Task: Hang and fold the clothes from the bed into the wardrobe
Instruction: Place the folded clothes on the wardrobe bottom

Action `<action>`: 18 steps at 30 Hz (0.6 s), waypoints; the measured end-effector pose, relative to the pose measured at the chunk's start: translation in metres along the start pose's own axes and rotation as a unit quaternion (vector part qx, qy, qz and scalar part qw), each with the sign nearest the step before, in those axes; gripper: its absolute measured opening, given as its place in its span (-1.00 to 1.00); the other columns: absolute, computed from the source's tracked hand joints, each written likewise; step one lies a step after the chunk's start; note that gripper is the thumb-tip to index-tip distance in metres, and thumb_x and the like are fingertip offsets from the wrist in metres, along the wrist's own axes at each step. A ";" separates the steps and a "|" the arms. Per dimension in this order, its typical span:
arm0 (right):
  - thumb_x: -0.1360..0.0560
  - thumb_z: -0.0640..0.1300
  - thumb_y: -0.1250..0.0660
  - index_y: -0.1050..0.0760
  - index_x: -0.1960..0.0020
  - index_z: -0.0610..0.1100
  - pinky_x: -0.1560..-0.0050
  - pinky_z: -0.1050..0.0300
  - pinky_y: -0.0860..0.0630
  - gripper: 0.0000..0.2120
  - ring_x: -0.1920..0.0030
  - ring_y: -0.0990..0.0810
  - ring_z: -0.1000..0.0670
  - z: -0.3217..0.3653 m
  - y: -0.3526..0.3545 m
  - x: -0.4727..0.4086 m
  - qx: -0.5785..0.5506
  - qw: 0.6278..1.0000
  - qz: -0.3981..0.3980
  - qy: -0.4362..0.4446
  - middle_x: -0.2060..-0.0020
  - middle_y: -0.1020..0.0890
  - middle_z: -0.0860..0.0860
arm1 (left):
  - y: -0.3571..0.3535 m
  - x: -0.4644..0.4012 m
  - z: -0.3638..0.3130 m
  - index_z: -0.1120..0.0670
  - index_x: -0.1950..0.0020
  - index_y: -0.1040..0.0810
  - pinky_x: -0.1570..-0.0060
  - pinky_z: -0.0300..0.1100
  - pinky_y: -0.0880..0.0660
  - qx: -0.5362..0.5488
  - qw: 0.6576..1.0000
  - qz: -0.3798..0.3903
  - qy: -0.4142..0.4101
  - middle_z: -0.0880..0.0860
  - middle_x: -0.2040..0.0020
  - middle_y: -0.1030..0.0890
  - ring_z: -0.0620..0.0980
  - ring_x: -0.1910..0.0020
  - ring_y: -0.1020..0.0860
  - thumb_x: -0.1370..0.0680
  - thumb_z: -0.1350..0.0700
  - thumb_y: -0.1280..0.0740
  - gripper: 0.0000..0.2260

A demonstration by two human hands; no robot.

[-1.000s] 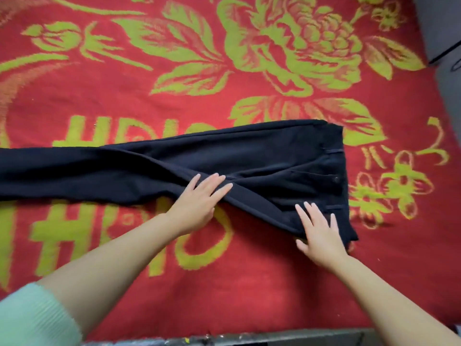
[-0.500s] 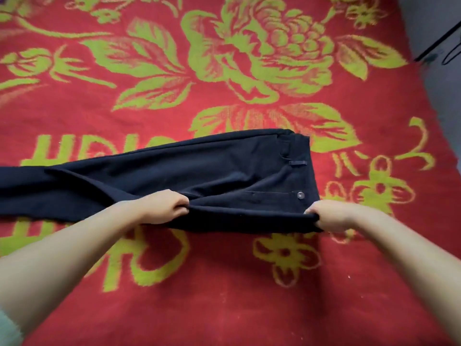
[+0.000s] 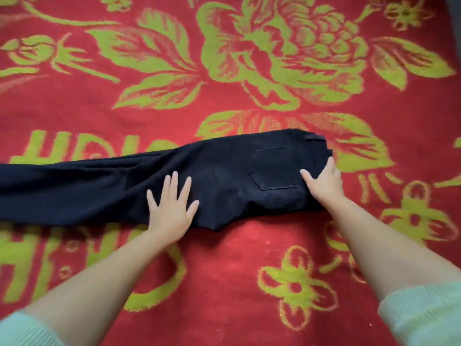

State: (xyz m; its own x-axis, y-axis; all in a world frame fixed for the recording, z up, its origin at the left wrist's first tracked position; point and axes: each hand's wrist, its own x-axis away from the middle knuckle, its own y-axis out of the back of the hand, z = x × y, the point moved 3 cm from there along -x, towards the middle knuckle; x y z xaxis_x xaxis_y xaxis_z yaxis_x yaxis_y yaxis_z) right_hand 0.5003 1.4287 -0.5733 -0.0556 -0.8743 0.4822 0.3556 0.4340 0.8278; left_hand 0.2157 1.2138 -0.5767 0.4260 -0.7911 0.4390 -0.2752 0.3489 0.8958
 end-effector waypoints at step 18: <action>-0.50 -0.05 -0.35 -0.42 -0.23 -0.19 -0.04 -0.06 -0.40 -0.63 -0.16 -0.52 -0.31 -0.079 0.137 0.002 0.134 0.990 -0.022 0.028 -0.16 -0.56 -0.27 | -0.013 0.029 -0.028 -0.12 -0.55 0.17 -0.44 0.21 0.15 0.063 0.997 0.048 0.011 -0.01 -0.57 0.20 -0.04 -0.53 0.22 -0.63 -0.18 0.11 -0.49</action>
State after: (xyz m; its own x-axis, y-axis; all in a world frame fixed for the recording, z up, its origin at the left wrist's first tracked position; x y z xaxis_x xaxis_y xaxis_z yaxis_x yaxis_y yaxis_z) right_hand 0.6228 1.4692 -0.4816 -0.0110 -0.9008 0.4340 0.0927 0.4313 0.8975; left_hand 0.2557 1.2005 -0.5743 0.4111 -0.7455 0.5247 -0.4212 0.3551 0.8346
